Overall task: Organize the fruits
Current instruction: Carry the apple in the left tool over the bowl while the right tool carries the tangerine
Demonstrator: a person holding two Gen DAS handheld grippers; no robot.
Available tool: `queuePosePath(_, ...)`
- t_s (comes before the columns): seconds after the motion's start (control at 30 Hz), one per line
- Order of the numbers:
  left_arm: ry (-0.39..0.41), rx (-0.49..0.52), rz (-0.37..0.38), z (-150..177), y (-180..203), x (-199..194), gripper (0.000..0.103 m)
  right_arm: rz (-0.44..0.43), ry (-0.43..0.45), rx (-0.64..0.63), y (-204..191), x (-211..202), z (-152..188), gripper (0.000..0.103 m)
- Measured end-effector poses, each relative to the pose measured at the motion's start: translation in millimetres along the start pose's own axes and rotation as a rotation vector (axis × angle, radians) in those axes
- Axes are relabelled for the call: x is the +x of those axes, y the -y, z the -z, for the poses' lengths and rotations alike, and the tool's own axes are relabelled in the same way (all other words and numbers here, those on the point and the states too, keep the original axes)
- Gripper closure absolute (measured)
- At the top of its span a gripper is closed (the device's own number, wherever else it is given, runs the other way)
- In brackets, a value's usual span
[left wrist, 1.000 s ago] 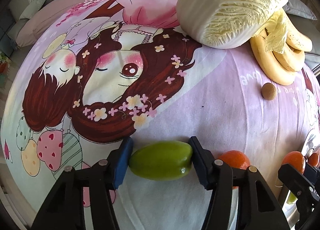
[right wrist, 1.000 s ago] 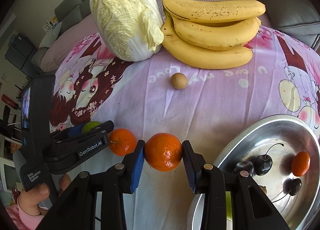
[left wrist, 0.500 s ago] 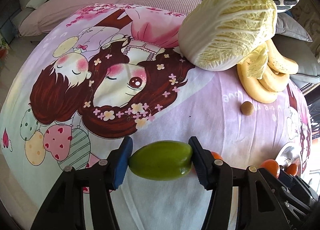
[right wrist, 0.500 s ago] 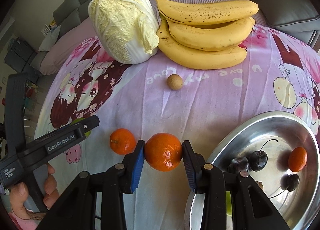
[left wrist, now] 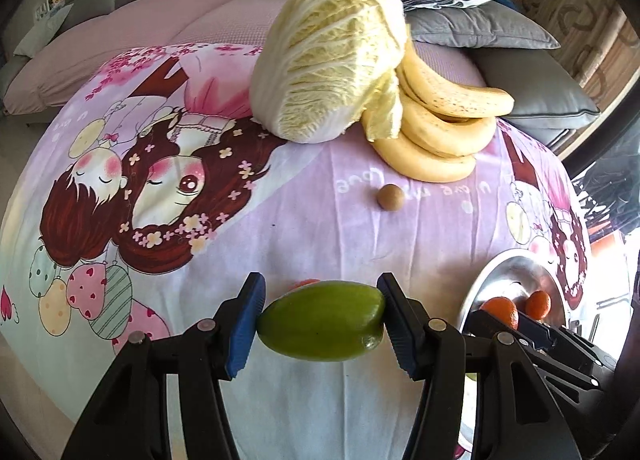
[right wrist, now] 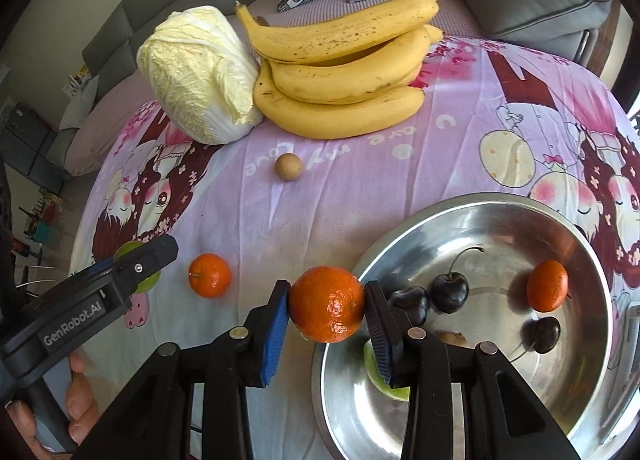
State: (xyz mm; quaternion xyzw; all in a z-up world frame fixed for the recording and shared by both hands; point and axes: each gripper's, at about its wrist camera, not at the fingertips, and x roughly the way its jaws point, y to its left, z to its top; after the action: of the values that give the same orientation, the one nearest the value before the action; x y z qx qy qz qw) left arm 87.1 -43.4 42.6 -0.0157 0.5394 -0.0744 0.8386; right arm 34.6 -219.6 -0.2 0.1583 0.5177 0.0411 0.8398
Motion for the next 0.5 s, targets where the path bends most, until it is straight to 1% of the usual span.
queuePosePath(0.1, -0.017, 0.047, 0.030, 6, 19, -1, 0.044, 0.017, 0.012, 0.022, 13, -8, 6, 0.063)
queuePosePath(0.33, -0.040, 0.149, 0.071, 22, 61, -2, 0.044, 0.053, 0.027, 0.089, 44, -26, 26, 0.063)
queuePosePath(0.5, -0.069, 0.212, 0.099, 34, 87, 0, 0.044, 0.085, 0.017, 0.127, 64, -31, 40, 0.063)
